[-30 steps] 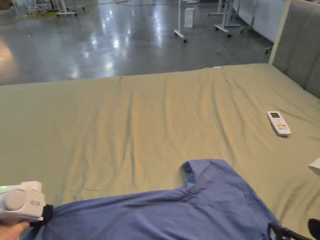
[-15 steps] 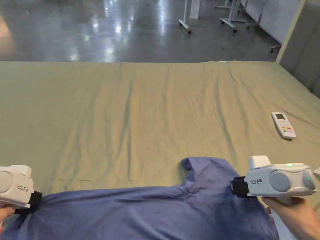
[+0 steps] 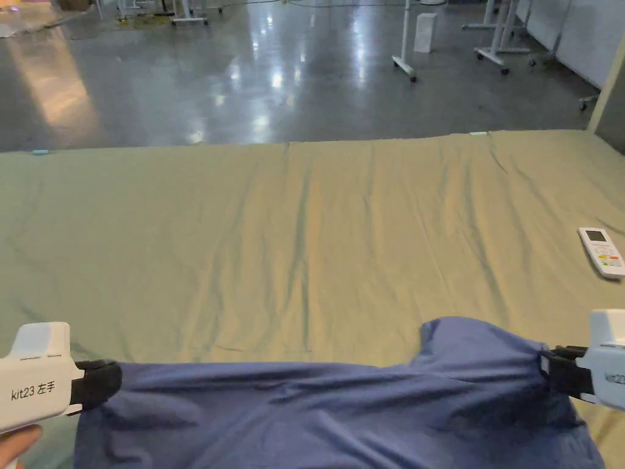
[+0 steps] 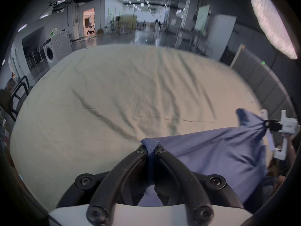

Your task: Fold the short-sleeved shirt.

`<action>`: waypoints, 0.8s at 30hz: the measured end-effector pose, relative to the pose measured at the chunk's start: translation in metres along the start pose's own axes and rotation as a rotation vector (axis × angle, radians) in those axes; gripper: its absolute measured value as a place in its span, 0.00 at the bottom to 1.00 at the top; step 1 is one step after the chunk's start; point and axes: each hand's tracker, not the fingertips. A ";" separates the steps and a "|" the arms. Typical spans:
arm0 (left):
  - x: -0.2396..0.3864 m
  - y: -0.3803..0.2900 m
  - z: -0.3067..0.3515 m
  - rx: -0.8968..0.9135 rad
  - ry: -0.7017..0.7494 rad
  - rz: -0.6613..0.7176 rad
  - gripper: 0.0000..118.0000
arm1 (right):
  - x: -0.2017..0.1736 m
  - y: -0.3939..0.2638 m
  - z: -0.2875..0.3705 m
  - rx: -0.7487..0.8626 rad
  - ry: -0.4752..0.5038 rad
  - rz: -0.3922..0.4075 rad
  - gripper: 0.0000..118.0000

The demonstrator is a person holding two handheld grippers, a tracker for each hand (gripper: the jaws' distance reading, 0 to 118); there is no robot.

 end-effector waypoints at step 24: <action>-0.027 -0.215 0.115 0.101 0.063 0.024 0.73 | -0.007 -0.205 0.132 0.036 -0.180 -0.098 0.64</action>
